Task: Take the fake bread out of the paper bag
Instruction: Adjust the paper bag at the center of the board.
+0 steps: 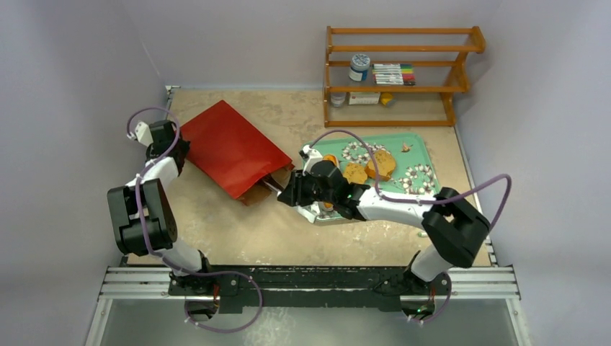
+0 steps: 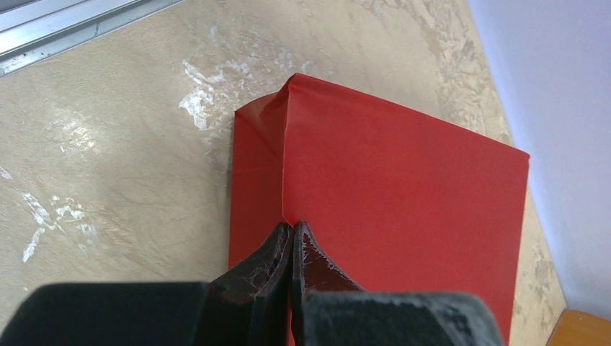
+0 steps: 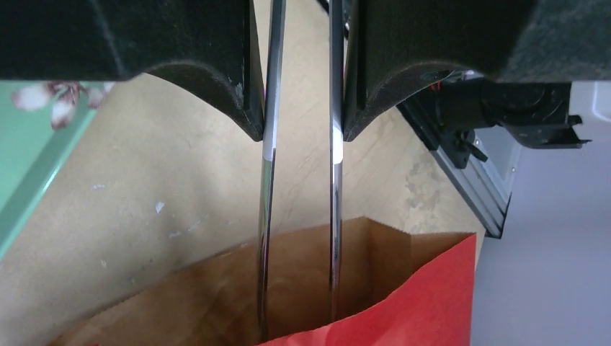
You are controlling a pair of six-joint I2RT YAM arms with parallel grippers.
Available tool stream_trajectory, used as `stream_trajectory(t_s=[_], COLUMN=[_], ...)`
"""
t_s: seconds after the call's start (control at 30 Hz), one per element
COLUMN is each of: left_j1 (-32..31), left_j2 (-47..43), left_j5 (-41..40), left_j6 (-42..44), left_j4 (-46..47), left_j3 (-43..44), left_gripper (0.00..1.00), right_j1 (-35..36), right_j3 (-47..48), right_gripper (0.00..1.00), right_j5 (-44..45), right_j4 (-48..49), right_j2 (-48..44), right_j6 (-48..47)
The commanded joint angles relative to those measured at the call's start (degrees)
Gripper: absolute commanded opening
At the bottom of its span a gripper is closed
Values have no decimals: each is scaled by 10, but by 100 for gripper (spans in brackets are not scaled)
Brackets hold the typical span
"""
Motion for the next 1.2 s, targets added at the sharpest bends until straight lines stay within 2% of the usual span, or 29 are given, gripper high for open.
stream_trajectory(t_s=[0.0,0.2,0.33,0.5,0.67,0.87,1.17], left_j1=[9,11,11,-5,-51,-106,-108], left_j2=[16,40,40,-29,-114,-180,-220], left_j5=[19,26,27,6,7,19,24], left_j6=[33,31,10,-2,15,24,39], left_j4=[0,10,49,131,190,215,190], left_j3=[30,30,12,-31,-38,-40,-70], left_gripper=[0,0,0,0,0,0,0], right_j1=[5,6,5,6,6,6,6], right_j3=[31,34,31,36,47,56,60], right_gripper=[42,42,42,42,42,42,42], right_j5=[0,-3,-15,-22,-23,-19,-16], right_j4=[88,122,114,96,84,87,80], right_j2=[35,89,115,134,155,174,175], right_j6=[-14,-15,-13,-9,-7,-7,-8])
